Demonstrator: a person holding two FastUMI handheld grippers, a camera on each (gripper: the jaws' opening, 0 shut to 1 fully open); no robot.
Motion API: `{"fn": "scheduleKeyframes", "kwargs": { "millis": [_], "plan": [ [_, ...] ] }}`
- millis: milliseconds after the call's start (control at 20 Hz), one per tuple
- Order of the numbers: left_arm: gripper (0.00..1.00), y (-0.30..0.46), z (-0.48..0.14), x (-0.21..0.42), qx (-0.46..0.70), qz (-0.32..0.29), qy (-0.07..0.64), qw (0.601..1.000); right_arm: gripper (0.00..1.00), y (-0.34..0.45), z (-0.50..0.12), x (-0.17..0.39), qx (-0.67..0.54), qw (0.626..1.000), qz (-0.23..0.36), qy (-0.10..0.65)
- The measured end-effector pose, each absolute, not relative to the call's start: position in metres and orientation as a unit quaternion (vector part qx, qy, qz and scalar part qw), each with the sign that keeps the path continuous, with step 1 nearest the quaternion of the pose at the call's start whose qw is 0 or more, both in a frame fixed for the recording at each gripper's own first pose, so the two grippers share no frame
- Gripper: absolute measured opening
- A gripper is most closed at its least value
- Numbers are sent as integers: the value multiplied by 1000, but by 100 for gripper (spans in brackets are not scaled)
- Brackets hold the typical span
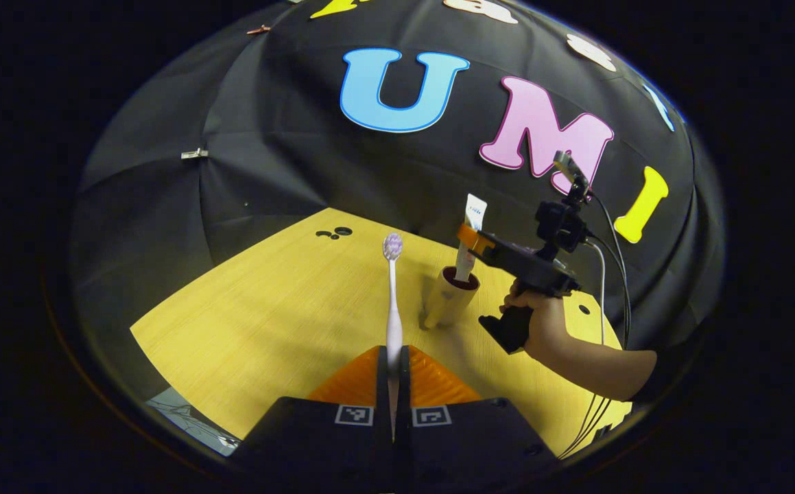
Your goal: Put the toothbrush and toothpaste on the desktop into the cup, then pick up the cup and place it on the coaster on the desktop.
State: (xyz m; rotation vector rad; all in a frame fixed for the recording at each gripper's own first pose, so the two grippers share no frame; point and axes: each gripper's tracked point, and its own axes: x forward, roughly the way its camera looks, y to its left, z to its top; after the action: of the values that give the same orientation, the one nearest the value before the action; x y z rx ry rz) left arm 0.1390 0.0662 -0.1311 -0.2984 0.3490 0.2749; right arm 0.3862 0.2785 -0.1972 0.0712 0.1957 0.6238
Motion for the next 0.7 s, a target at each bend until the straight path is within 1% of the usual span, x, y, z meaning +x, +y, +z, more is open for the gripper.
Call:
{"fn": "scheduleKeyframes", "kwargs": {
  "millis": [100, 150, 200, 250, 300, 350, 400, 450, 500, 550, 600, 650, 700],
  "plan": [
    [6, 64, -129, 140, -152, 131, 164, 966, 28, 280, -207, 388, 30, 946, 306, 99],
    [6, 62, -130, 139, -155, 130, 164, 965, 24, 280, -212, 388, 25, 946, 306, 101],
    [6, 62, -133, 139, -156, 131, 167, 965, 29, 280, -219, 387, 20, 946, 307, 105],
    [6, 60, -136, 138, -158, 131, 170, 964, 29, 280, -225, 384, 16, 945, 308, 111],
    [6, 59, -139, 138, -160, 132, 174, 963, 27, 280, -230, 380, 17, 943, 311, 116],
    [6, 58, -141, 136, -162, 134, 175, 962, 29, 278, -234, 377, 18, 942, 313, 122],
    [6, 56, -143, 137, -167, 133, 176, 961, 42, 278, -241, 375, 14, 941, 312, 129],
    [6, 55, -144, 137, -170, 134, 177, 960, 39, 276, -246, 369, 12, 939, 315, 136],
    [6, 53, -146, 137, -171, 133, 179, 960, 51, 275, -248, 365, 13, 937, 319, 142],
    [6, 53, -146, 136, -169, 133, 180, 960, 60, 275, -246, 361, 17, 935, 325, 141],
    [6, 52, -148, 137, -167, 132, 181, 960, 65, 274, -241, 359, 17, 936, 326, 136],
    [6, 51, -147, 138, -164, 133, 180, 961, 66, 273, -231, 358, 21, 935, 330, 129],
    [6, 50, -147, 140, -164, 133, 178, 961, 77, 273, -223, 356, 25, 935, 332, 123]
  ]
}}
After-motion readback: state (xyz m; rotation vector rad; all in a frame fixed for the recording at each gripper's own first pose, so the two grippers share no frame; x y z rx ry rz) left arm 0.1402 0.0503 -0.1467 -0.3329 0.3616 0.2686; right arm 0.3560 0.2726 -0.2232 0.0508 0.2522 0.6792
